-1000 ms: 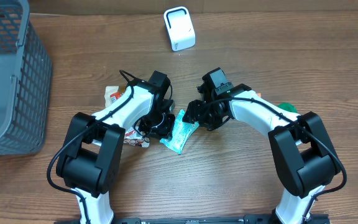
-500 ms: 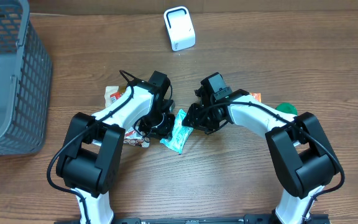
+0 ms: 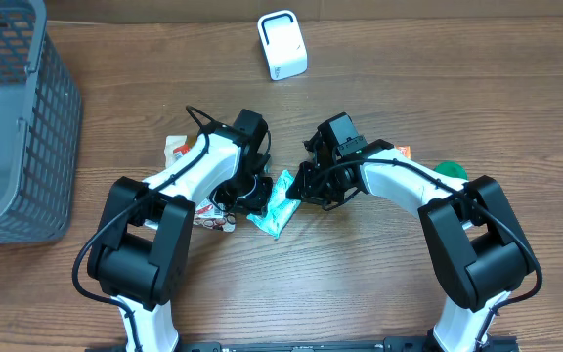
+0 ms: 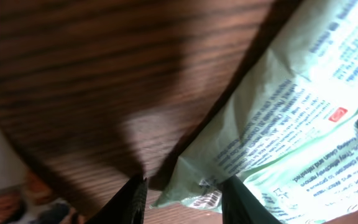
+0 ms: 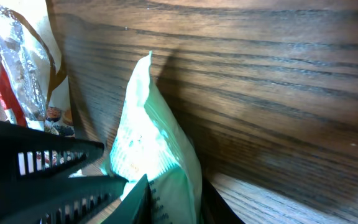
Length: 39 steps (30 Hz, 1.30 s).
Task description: Scan the item barcode
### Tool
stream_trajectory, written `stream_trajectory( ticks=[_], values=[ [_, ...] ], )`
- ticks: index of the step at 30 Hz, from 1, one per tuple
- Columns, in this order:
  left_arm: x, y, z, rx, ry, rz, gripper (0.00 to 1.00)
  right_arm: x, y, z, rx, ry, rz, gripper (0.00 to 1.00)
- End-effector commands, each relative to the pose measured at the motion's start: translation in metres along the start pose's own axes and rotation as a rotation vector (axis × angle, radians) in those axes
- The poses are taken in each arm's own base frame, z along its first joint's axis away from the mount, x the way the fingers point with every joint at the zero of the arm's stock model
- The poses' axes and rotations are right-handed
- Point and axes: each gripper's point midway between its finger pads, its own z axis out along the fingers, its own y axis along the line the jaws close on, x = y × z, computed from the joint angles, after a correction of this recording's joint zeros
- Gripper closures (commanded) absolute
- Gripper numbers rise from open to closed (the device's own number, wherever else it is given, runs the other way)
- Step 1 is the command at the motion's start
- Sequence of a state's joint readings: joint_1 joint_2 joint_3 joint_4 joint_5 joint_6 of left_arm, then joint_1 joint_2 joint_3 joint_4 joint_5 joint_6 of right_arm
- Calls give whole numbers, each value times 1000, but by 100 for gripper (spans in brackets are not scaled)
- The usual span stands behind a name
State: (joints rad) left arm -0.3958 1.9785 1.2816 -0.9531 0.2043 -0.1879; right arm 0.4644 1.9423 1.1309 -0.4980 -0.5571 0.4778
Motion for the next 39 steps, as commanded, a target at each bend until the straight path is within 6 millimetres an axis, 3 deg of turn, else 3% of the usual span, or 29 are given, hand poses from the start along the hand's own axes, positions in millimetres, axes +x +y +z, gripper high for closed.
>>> stream_trajectory(
  ticks=[1,7,11,17,23,27,28,39],
  values=[
    [-18,30,-12,-122,-63,-60,70,9,5,1,-33,33,-12,79],
    [-30,26,-32,-119,-91,-58,69,9,5,1,-33,33,-12,79],
    [-31,25,-33,-114,-96,-59,69,9,5,1,-33,33,-12,79],
    [-23,21,-31,-92,-62,-74,70,8,5,1,-32,33,-12,79],
    [-17,3,-29,11,-29,-39,74,8,4,1,-28,32,-11,79],
    [-11,5,-24,7,-8,-45,73,9,4,1,-27,33,-10,79],
    [-5,9,-14,-2,2,-56,73,9,4,1,-27,33,-10,79],
    [-7,22,-1,-54,-30,-96,72,9,4,1,-27,34,-10,80]
  ],
)
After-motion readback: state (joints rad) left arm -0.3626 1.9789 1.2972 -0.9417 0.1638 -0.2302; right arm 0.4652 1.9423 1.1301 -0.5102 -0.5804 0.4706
